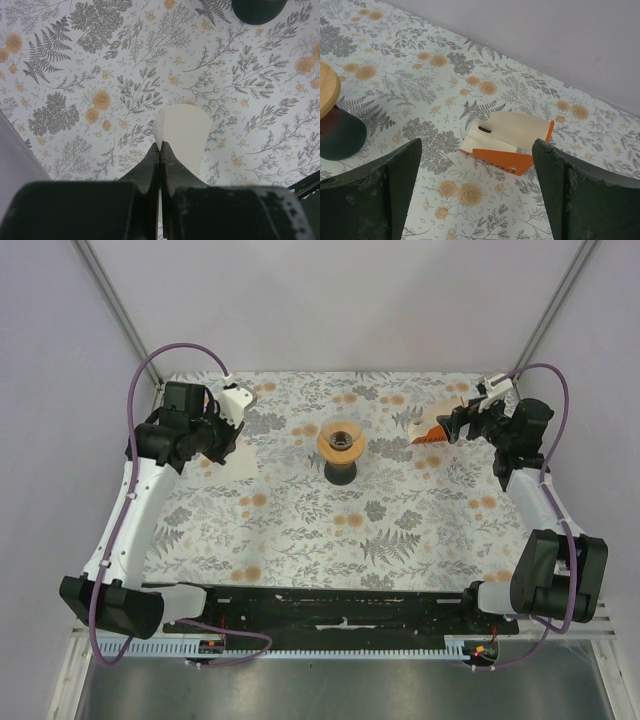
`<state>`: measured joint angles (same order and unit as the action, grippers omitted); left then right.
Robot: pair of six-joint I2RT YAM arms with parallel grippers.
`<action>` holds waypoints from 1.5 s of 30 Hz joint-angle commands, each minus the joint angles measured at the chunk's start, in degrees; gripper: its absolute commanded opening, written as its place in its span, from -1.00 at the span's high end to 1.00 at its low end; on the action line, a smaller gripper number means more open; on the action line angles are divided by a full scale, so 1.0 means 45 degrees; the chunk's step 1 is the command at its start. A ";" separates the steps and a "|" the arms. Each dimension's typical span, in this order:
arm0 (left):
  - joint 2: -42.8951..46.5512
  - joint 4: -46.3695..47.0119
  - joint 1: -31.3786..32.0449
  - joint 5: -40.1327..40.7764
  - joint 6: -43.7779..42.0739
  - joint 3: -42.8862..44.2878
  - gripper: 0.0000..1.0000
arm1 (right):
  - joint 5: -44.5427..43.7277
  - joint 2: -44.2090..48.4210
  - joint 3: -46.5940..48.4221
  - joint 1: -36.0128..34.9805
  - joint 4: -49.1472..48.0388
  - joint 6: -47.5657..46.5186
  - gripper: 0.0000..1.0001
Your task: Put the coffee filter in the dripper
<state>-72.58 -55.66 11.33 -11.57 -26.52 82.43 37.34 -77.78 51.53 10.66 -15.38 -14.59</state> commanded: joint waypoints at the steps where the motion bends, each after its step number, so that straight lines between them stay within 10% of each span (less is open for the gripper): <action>1: 0.0326 0.0006 -0.0018 -0.0609 -0.0414 0.0471 0.96 | 0.0334 0.0312 0.1086 -0.0296 0.0230 0.1948 -0.96; 16: 0.1636 -0.0326 0.0021 -0.6351 -0.1352 0.0840 0.96 | 0.4181 0.1525 0.3311 -0.8065 0.0075 0.2400 -0.96; 34: 0.0391 -0.4714 0.1111 -0.7683 -0.4434 0.3941 0.96 | 0.1311 -0.2792 0.6906 -1.2835 0.1637 0.4689 -0.72; 38: -0.0941 -0.5837 0.1680 -0.7294 -0.5203 0.5509 0.96 | 0.1856 -0.3359 0.8039 -1.3207 0.2809 0.4317 -0.19; 42: -0.0787 -0.4547 0.1700 -0.6843 -0.3678 0.5061 0.96 | 0.2288 -0.3148 0.8491 -1.3188 0.4136 0.3985 0.95; 45: -0.0378 -0.3942 0.1681 -0.6531 -0.2821 0.4866 0.96 | 0.1451 -0.2134 0.7538 -1.3208 0.4276 0.3654 1.00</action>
<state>-76.90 -75.70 18.96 -45.43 -41.78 104.88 45.04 -93.36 85.76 -48.27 0.95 1.28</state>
